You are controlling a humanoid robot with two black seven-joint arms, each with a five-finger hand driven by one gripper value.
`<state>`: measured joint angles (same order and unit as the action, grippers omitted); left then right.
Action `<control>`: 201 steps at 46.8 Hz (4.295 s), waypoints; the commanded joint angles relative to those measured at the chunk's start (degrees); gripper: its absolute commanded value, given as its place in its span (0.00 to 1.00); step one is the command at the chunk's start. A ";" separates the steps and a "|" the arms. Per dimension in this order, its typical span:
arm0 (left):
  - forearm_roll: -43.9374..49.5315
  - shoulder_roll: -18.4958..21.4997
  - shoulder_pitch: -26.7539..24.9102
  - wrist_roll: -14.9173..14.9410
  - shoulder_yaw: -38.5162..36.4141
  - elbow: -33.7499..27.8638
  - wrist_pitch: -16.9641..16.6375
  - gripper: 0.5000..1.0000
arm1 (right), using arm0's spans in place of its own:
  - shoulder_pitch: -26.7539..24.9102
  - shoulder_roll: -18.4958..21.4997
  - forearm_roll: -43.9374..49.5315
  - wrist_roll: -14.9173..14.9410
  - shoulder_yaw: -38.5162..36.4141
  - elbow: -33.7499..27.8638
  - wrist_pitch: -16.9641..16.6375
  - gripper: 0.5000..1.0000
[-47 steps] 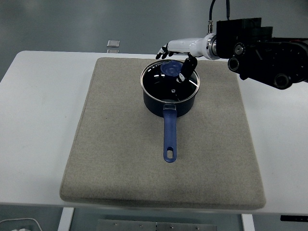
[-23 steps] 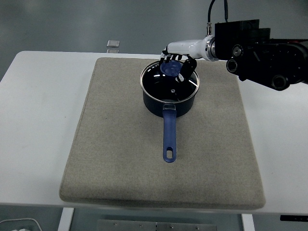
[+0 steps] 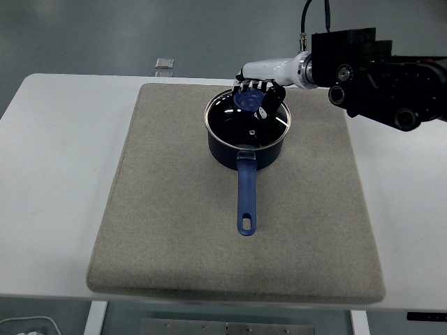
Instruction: Lift the pot lid and place it to the right of the pot.
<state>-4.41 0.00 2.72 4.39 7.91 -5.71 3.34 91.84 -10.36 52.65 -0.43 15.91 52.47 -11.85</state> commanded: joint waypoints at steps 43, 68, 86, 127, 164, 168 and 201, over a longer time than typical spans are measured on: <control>0.02 0.00 0.00 0.00 0.00 0.00 0.00 1.00 | 3.96 -6.42 -1.32 -0.53 -0.27 -0.88 -4.41 0.00; 0.02 0.00 0.00 0.00 0.00 0.00 0.00 1.00 | -0.26 -12.76 -0.80 -0.53 -0.18 -3.16 -4.77 0.00; 0.02 0.00 0.00 0.00 0.00 0.00 0.00 1.00 | -4.83 -12.32 -0.62 -0.36 -0.35 -7.55 -4.06 0.00; 0.02 0.00 0.00 0.00 0.00 0.00 0.00 1.00 | -12.04 -8.54 -0.35 -0.09 -0.18 -10.11 3.84 0.79; 0.02 0.00 0.00 0.00 0.00 0.00 0.00 1.00 | -12.65 -9.59 -13.87 2.72 -11.87 -9.93 -2.66 0.84; 0.02 0.00 0.00 0.00 0.00 0.00 0.00 1.00 | -13.88 -9.59 -20.55 2.81 -13.36 -9.93 -2.66 0.84; 0.02 0.00 0.00 0.00 0.00 0.00 0.00 1.00 | -24.61 -7.57 -49.38 2.89 -31.47 -10.20 -3.18 0.83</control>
<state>-4.40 0.00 2.73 4.40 7.91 -5.67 3.34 67.60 -18.10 7.39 2.47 -15.46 42.39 -14.92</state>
